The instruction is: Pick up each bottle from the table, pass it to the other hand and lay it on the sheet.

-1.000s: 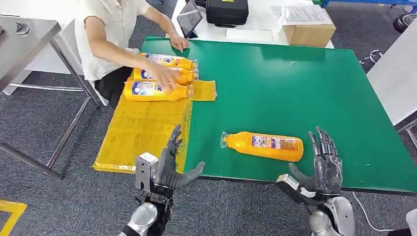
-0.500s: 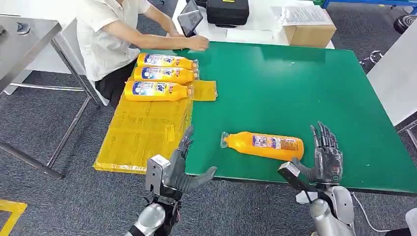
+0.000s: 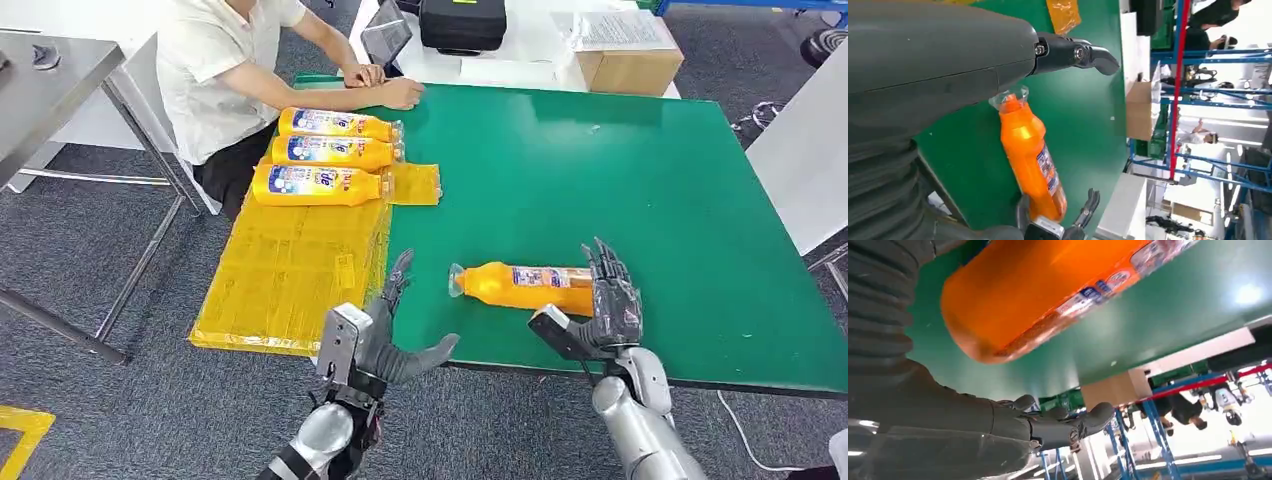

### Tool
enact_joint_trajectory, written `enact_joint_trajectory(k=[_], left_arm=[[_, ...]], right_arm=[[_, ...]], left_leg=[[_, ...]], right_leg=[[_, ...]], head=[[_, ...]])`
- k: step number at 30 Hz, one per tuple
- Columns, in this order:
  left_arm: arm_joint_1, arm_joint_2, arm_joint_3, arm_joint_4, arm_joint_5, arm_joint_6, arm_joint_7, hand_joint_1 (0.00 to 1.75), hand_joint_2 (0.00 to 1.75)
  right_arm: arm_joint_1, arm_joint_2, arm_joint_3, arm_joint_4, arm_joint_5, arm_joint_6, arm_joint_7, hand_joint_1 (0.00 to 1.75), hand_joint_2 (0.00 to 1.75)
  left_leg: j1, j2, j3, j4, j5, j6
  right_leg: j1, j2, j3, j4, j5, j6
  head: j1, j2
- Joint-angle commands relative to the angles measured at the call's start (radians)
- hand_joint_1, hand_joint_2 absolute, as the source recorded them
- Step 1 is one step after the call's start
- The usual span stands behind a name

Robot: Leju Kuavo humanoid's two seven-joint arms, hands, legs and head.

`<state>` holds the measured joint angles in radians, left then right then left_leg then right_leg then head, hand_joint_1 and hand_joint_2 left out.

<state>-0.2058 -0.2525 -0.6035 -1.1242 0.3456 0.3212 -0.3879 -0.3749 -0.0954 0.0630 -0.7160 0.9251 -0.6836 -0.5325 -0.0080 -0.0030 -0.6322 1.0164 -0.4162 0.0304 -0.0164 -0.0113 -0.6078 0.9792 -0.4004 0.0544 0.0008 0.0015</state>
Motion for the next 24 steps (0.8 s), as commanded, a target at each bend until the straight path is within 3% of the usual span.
enact_joint_trajectory(k=[1, 14, 17, 20, 21, 22, 24], left_arm=[[-0.057, 0.009, -0.025, 0.106, 0.011, -0.01, 0.013, 0.0, 1.75], [-0.055, 0.011, -0.04, 0.103, 0.015, -0.02, 0.028, 0.0, 1.75], [-0.046, 0.018, -0.042, 0.076, 0.027, -0.036, 0.042, 0.0, 1.75], [-0.027, 0.028, -0.042, 0.059, 0.027, -0.056, 0.065, 0.0, 1.75], [-0.025, 0.027, -0.041, 0.055, 0.031, -0.067, 0.074, 0.0, 1.75], [-0.021, 0.029, -0.039, 0.047, 0.041, -0.084, 0.091, 0.0, 1.75], [-0.019, 0.03, -0.037, 0.042, 0.049, -0.096, 0.101, 0.0, 1.75]], right_arm=[[-0.066, 0.006, 0.087, 0.141, -0.019, 0.008, 0.007, 0.0, 1.75], [-0.078, -0.02, 0.13, 0.166, -0.009, 0.038, 0.062, 0.0, 1.75], [-0.087, -0.044, 0.177, 0.181, 0.051, 0.042, 0.168, 0.0, 1.75], [-0.094, -0.087, 0.231, 0.209, 0.141, 0.123, 0.307, 0.0, 1.75], [-0.099, -0.098, 0.234, 0.211, 0.149, 0.144, 0.329, 0.14, 1.75], [-0.112, -0.107, 0.252, 0.217, 0.174, 0.166, 0.356, 1.34, 1.75], [-0.127, -0.113, 0.257, 0.218, 0.187, 0.172, 0.375, 1.43, 1.75]], left_leg=[[0.001, 0.001, 0.003, -0.001, -0.001, -0.001], [0.001, 0.001, 0.003, 0.0, -0.001, -0.001], [0.001, 0.001, 0.006, 0.0, -0.003, -0.002], [0.001, 0.0, 0.005, -0.001, -0.002, -0.002], [0.0, 0.0, 0.005, -0.001, -0.001, -0.002], [0.0, 0.0, 0.003, -0.001, -0.001, -0.001], [0.0, 0.0, 0.004, -0.001, -0.001, -0.002]], right_leg=[[0.001, 0.001, 0.002, -0.001, 0.0, -0.001], [0.001, 0.001, 0.003, -0.001, -0.001, -0.001], [0.001, 0.002, 0.005, 0.0, -0.002, -0.002], [0.001, 0.001, 0.005, -0.001, -0.002, -0.002], [0.0, 0.001, 0.005, -0.001, -0.001, -0.002], [0.0, 0.0, 0.003, -0.001, -0.001, -0.001], [0.0, 0.001, 0.004, -0.001, -0.001, -0.002]], head=[[0.0, 0.0], [0.0, 0.0], [0.0, 0.0], [0.0, 0.0], [0.0, 0.0], [0.0, 0.0], [0.0, 0.0]])
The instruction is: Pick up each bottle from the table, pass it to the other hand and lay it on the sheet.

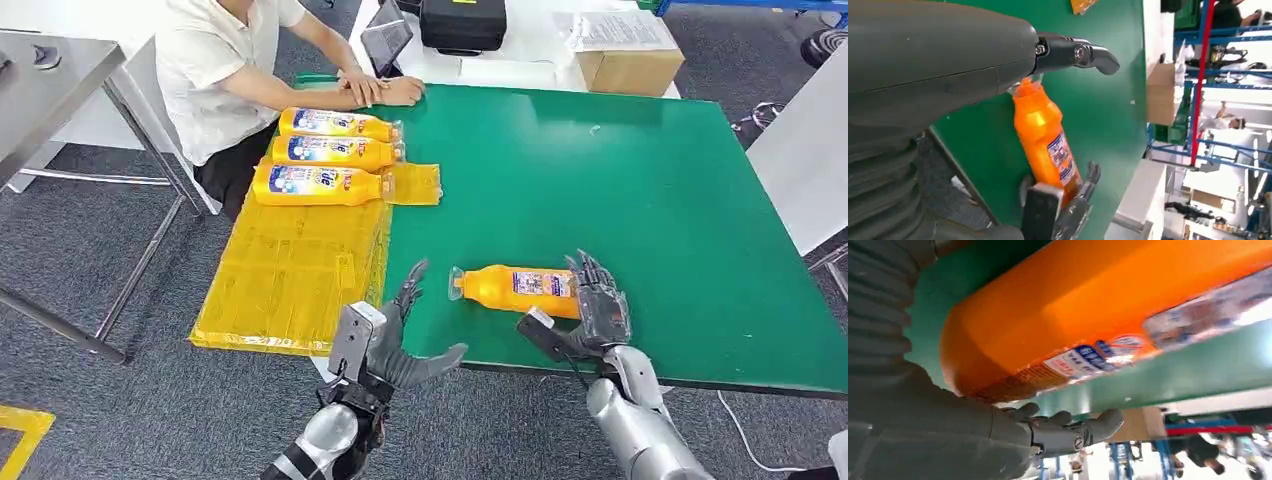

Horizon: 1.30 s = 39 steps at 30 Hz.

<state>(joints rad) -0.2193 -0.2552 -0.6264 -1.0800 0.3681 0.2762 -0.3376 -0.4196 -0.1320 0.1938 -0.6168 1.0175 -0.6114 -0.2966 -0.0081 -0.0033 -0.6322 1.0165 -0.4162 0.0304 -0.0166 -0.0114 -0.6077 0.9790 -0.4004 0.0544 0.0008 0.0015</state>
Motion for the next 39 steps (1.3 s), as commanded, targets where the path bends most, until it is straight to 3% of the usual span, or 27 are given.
enact_joint_trajectory(k=[1, 7, 8, 10, 14, 21, 23, 25, 28, 29, 33, 35, 39], left_arm=[[-0.006, 0.033, -0.014, -0.002, 0.027, -0.051, 0.051, 0.0, 1.75], [-0.006, 0.033, -0.014, -0.002, 0.027, -0.051, 0.051, 0.0, 1.75], [-0.006, 0.032, -0.014, -0.002, 0.027, -0.052, 0.051, 0.0, 1.75], [-0.005, 0.031, -0.01, -0.001, 0.03, -0.063, 0.057, 0.0, 1.75], [-0.008, 0.029, 0.0, 0.005, 0.045, -0.078, 0.068, 0.0, 1.75], [-0.016, 0.027, 0.006, 0.007, 0.071, -0.092, 0.061, 0.0, 1.75], [-0.017, 0.029, 0.009, 0.002, 0.072, -0.082, 0.042, 0.0, 1.75], [-0.013, 0.027, 0.015, -0.019, 0.047, -0.03, -0.013, 0.0, 1.75], [-0.002, -0.009, 0.094, -0.021, 0.024, 0.169, -0.119, 0.0, 1.75], [0.015, -0.032, 0.163, -0.008, 0.132, 0.179, -0.078, 0.0, 1.75], [0.102, 0.0, 0.241, -0.028, 0.344, 0.102, -0.075, 0.0, 1.75], [0.128, 0.018, 0.234, -0.052, 0.35, 0.09, -0.073, 0.0, 1.75], [0.169, 0.03, 0.228, -0.104, 0.427, 0.023, -0.011, 0.0, 1.75]], right_arm=[[-0.082, -0.076, 0.127, 0.119, 0.095, 0.099, 0.139, 1.43, 1.75], [-0.084, -0.075, 0.127, 0.118, 0.095, 0.101, 0.139, 1.43, 1.75], [-0.081, -0.074, 0.128, 0.119, 0.096, 0.1, 0.142, 1.61, 1.75], [-0.093, -0.083, 0.147, 0.121, 0.126, 0.112, 0.182, 1.75, 1.75], [-0.122, -0.091, 0.166, 0.127, 0.145, 0.137, 0.185, 1.73, 1.75], [-0.088, -0.082, 0.123, 0.15, 0.037, 0.13, 0.034, 1.75, 1.75], [-0.064, -0.061, 0.075, 0.13, -0.055, 0.133, -0.056, 1.75, 1.75], [-0.023, -0.015, -0.015, 0.064, -0.257, 0.263, -0.184, 1.75, 1.75], [0.04, 0.031, -0.05, -0.103, -0.424, 0.351, -0.238, 1.75, 1.75], [0.071, 0.058, -0.066, -0.205, -0.522, 0.417, -0.236, 1.75, 1.75], [0.17, 0.092, -0.027, -0.528, -0.698, 0.458, -0.218, 1.75, 1.75], [0.184, 0.083, -0.002, -0.581, -0.714, 0.452, -0.184, 1.75, 1.75], [0.205, 0.091, 0.004, -0.638, -0.778, 0.46, -0.218, 1.75, 1.75]], left_leg=[[0.0, 0.0, 0.003, -0.001, -0.001, -0.001], [0.001, 0.0, 0.006, -0.001, -0.001, -0.001], [0.001, 0.0, 0.005, -0.001, -0.001, -0.001], [0.001, 0.0, 0.006, 0.0, -0.001, -0.001], [0.0, 0.001, 0.006, -0.001, -0.001, -0.001], [0.001, -0.001, 0.007, -0.001, -0.001, -0.001], [0.001, 0.0, 0.005, -0.001, 0.0, -0.001], [0.002, 0.0, 0.006, -0.001, -0.001, -0.001], [0.003, 0.002, 0.008, -0.001, -0.002, -0.002], [0.002, 0.002, 0.006, -0.001, -0.001, -0.001], [0.003, 0.008, 0.01, -0.002, -0.003, -0.003], [0.003, 0.007, 0.007, -0.001, -0.003, -0.003], [0.003, 0.002, 0.003, 0.0, -0.001, -0.002]], right_leg=[[0.0, 0.001, 0.003, 0.0, -0.001, -0.001], [0.001, 0.001, 0.006, -0.001, -0.001, -0.002], [0.001, 0.0, 0.006, -0.001, -0.001, -0.002], [0.001, 0.001, 0.007, -0.001, -0.002, -0.002], [0.0, 0.001, 0.006, -0.001, -0.001, -0.002], [0.001, -0.001, 0.008, -0.002, -0.002, -0.002], [0.001, 0.0, 0.006, -0.002, -0.001, -0.002], [0.002, 0.0, 0.007, -0.002, -0.001, -0.002], [0.003, 0.002, 0.008, -0.002, -0.002, -0.004], [0.003, 0.002, 0.006, -0.002, -0.001, -0.003], [0.003, 0.008, 0.007, -0.001, -0.001, -0.004], [0.003, 0.006, 0.004, 0.0, -0.001, -0.003], [0.003, 0.002, 0.002, 0.001, -0.002, -0.002]], head=[[0.0, 0.0], [0.0, 0.0], [0.0, 0.0], [0.0, 0.0], [0.0, 0.0], [0.0, 0.0], [0.0, 0.0], [0.0, 0.0], [0.0, 0.0], [0.0, 0.0], [0.001, 0.0], [0.0, 0.0], [0.0, 0.0]])
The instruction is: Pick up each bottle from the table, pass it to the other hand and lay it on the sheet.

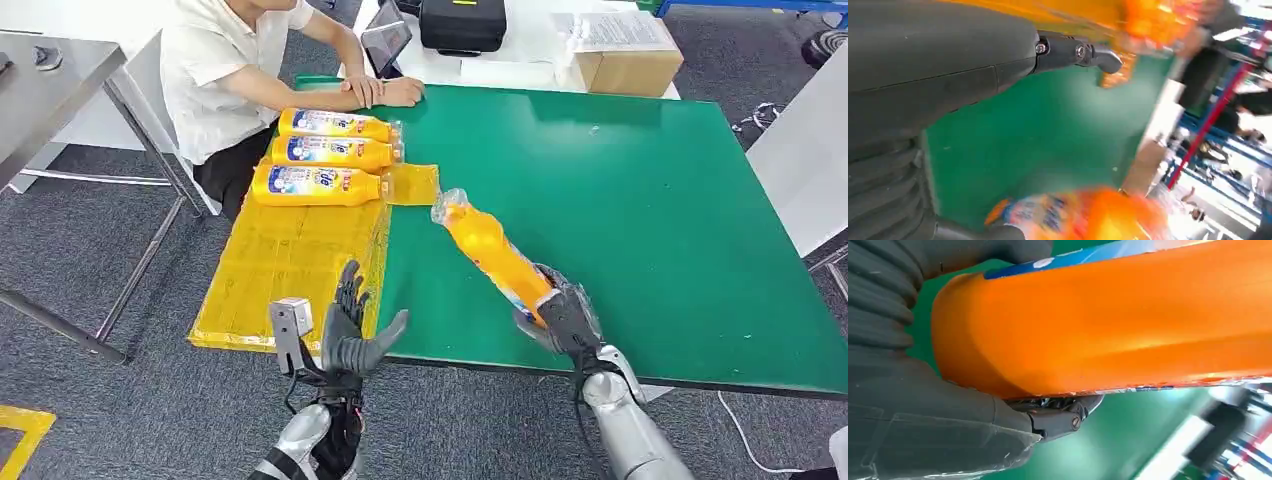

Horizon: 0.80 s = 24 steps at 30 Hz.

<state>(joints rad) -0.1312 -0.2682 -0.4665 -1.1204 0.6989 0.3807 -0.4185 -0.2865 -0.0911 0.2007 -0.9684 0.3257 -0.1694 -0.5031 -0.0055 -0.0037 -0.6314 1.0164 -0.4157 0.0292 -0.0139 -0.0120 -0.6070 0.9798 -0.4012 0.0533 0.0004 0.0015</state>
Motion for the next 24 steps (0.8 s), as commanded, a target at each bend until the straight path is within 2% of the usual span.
enact_joint_trajectory(k=[1, 5, 12, 15, 17, 18, 21, 24], left_arm=[[0.081, 0.043, 0.068, -0.063, 0.096, -0.082, 0.07, 0.0, 1.75], [0.084, 0.047, 0.049, -0.077, 0.13, -0.103, 0.101, 0.0, 1.75], [0.079, 0.067, -0.011, -0.128, 0.17, -0.118, 0.134, 0.0, 1.75], [0.051, 0.073, -0.038, -0.157, 0.114, -0.145, 0.069, 0.0, 1.75], [0.037, 0.068, -0.047, -0.184, 0.073, -0.154, 0.046, 0.0, 1.75], [0.028, 0.064, -0.053, -0.199, 0.052, -0.158, 0.042, 0.0, 1.75], [0.016, 0.054, -0.057, -0.21, 0.021, -0.142, 0.035, 0.0, 1.75], [0.013, 0.043, -0.045, -0.193, 0.053, -0.148, 0.065, 0.0, 1.75]], right_arm=[[0.071, 0.05, -0.003, -0.286, -0.086, 0.018, -0.011, 1.75, 1.75], [0.065, 0.046, 0.009, -0.278, -0.071, -0.017, -0.019, 1.75, 1.75], [0.025, 0.087, 0.02, -0.214, -0.132, -0.008, -0.022, 1.75, 1.75], [0.012, 0.074, 0.111, -0.134, -0.086, 0.047, 0.02, 1.75, 1.75], [0.005, 0.095, 0.149, -0.073, -0.072, 0.054, 0.009, 1.75, 1.75], [0.003, 0.114, 0.179, -0.042, -0.061, 0.062, 0.003, 1.75, 1.75], [0.002, 0.142, 0.242, -0.013, -0.017, 0.039, -0.007, 1.75, 1.75], [-0.001, 0.147, 0.292, -0.003, 0.024, 0.026, -0.01, 1.75, 1.75]], left_leg=[[0.001, 0.004, 0.005, 0.0, -0.004, -0.002], [0.0, 0.003, 0.002, 0.0, -0.002, -0.002], [-0.001, 0.003, 0.001, -0.001, -0.001, -0.001], [-0.001, 0.005, 0.005, -0.001, -0.003, -0.003], [0.0, 0.003, 0.002, 0.0, -0.002, -0.002], [0.001, 0.004, 0.005, 0.0, -0.003, -0.003], [0.0, 0.003, 0.001, -0.001, -0.001, -0.001], [0.001, 0.004, 0.002, -0.001, -0.002, -0.002]], right_leg=[[0.0, 0.004, 0.004, 0.0, -0.002, -0.002], [0.0, 0.003, 0.002, -0.001, -0.001, -0.002], [-0.001, 0.003, 0.0, -0.001, 0.0, -0.001], [-0.001, 0.005, 0.004, -0.001, -0.002, -0.003], [0.0, 0.003, 0.002, -0.001, 0.0, -0.002], [0.001, 0.004, 0.004, -0.001, -0.001, -0.003], [0.0, 0.003, 0.0, -0.001, 0.0, -0.001], [0.001, 0.004, 0.002, -0.001, 0.0, -0.002]], head=[[0.0, 0.0], [0.001, 0.0], [0.0, 0.0], [0.0, 0.0], [0.0, 0.0], [0.0, 0.0], [0.001, 0.0], [0.001, 0.0]])
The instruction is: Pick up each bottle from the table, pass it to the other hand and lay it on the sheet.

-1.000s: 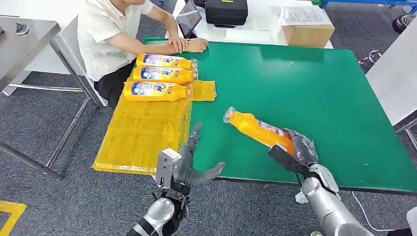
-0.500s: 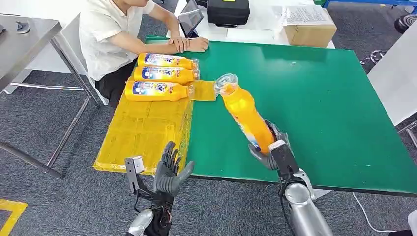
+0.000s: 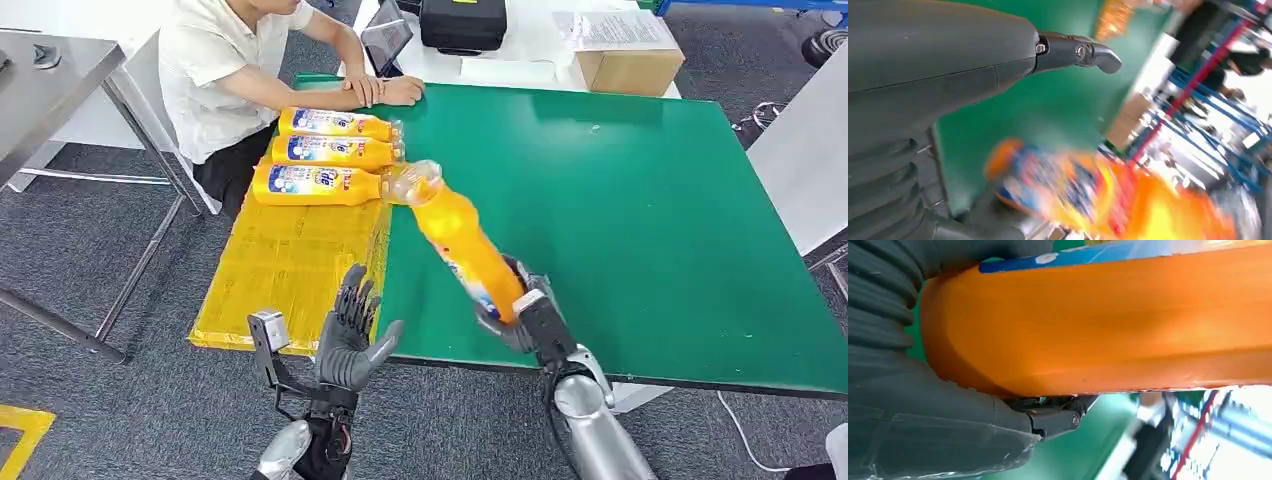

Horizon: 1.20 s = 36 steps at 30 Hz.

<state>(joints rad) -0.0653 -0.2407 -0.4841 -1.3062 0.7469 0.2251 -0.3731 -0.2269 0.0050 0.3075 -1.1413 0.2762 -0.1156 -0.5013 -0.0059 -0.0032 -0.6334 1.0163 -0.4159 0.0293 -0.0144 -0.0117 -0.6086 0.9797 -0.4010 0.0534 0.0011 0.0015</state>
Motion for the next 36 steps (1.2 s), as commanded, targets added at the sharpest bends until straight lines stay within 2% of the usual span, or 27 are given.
enact_joint_trajectory(k=[1, 7, 13, 18, 24, 27, 28, 29, 32, 36], left_arm=[[-0.055, 0.015, -0.026, -0.001, 0.005, 0.008, 0.018, 0.0, 1.75], [-0.07, 0.004, -0.003, 0.027, 0.034, 0.008, 0.023, 0.0, 1.75], [-0.118, -0.003, 0.025, 0.117, 0.158, -0.048, 0.101, 0.0, 1.75], [-0.129, -0.002, 0.027, 0.133, 0.231, -0.129, 0.13, 0.0, 1.75], [-0.147, 0.003, 0.023, 0.16, 0.236, -0.128, 0.129, 0.0, 1.75], [-0.168, -0.007, 0.032, 0.189, 0.237, -0.131, 0.104, 0.02, 1.75], [-0.168, -0.007, 0.035, 0.185, 0.234, -0.133, 0.093, 1.75, 1.75], [-0.164, -0.009, 0.039, 0.175, 0.232, -0.142, 0.083, 1.75, 1.75], [-0.161, -0.007, 0.044, 0.163, 0.231, -0.142, 0.077, 1.75, 1.75], [-0.161, -0.007, 0.044, 0.163, 0.231, -0.142, 0.077, 1.75, 1.75]], right_arm=[[-0.063, 0.049, 0.199, 0.172, 0.079, -0.026, -0.012, 1.75, 1.75], [-0.065, 0.036, 0.252, 0.178, 0.112, -0.035, -0.031, 1.75, 1.75], [-0.037, 0.026, 0.322, 0.094, 0.109, -0.061, -0.152, 1.75, 1.75], [-0.044, 0.02, 0.354, 0.084, 0.097, -0.036, -0.178, 1.75, 1.75], [-0.045, 0.024, 0.374, 0.086, 0.098, -0.03, -0.19, 1.73, 1.75], [-0.053, 0.033, 0.387, 0.083, 0.083, -0.01, -0.177, 1.55, 1.75], [-0.053, 0.034, 0.384, 0.084, 0.082, -0.013, -0.172, 1.5, 1.75], [-0.054, 0.034, 0.38, 0.089, 0.08, -0.02, -0.161, 1.45, 1.75], [-0.052, 0.03, 0.375, 0.096, 0.076, -0.02, -0.157, 1.45, 1.75], [-0.052, 0.03, 0.375, 0.096, 0.076, -0.02, -0.157, 1.45, 1.75]], left_leg=[[0.001, 0.004, 0.006, 0.0, -0.003, -0.002], [0.0, 0.001, 0.004, -0.001, -0.001, -0.001], [0.0, 0.001, 0.004, -0.001, -0.001, -0.002], [0.001, 0.001, 0.005, -0.001, -0.002, -0.002], [0.001, 0.001, 0.004, 0.0, -0.001, -0.002], [0.001, 0.001, 0.004, 0.0, -0.002, -0.002], [0.001, 0.001, 0.006, 0.0, -0.003, -0.003], [0.001, 0.001, 0.005, 0.0, -0.002, -0.002], [0.001, 0.001, 0.002, 0.0, -0.001, -0.001], [0.001, 0.001, 0.006, 0.0, -0.002, -0.002]], right_leg=[[0.001, 0.004, 0.005, 0.0, -0.002, -0.003], [0.0, 0.002, 0.003, -0.001, -0.001, -0.001], [0.0, 0.001, 0.004, -0.001, -0.001, -0.002], [0.001, 0.002, 0.004, -0.001, -0.001, -0.002], [0.001, 0.001, 0.003, -0.001, -0.001, -0.002], [0.001, 0.002, 0.004, 0.0, -0.001, -0.002], [0.001, 0.002, 0.006, 0.0, -0.002, -0.003], [0.001, 0.002, 0.004, 0.0, -0.002, -0.003], [0.0, 0.001, 0.002, 0.0, -0.001, -0.001], [0.001, 0.001, 0.005, -0.001, -0.002, -0.002]], head=[[0.0, 0.0], [0.0, 0.0], [0.0, 0.0], [0.0, 0.0], [0.0, 0.0], [0.0, 0.0], [0.0, 0.0], [0.0, 0.0], [0.0, 0.0], [0.0, 0.0]])
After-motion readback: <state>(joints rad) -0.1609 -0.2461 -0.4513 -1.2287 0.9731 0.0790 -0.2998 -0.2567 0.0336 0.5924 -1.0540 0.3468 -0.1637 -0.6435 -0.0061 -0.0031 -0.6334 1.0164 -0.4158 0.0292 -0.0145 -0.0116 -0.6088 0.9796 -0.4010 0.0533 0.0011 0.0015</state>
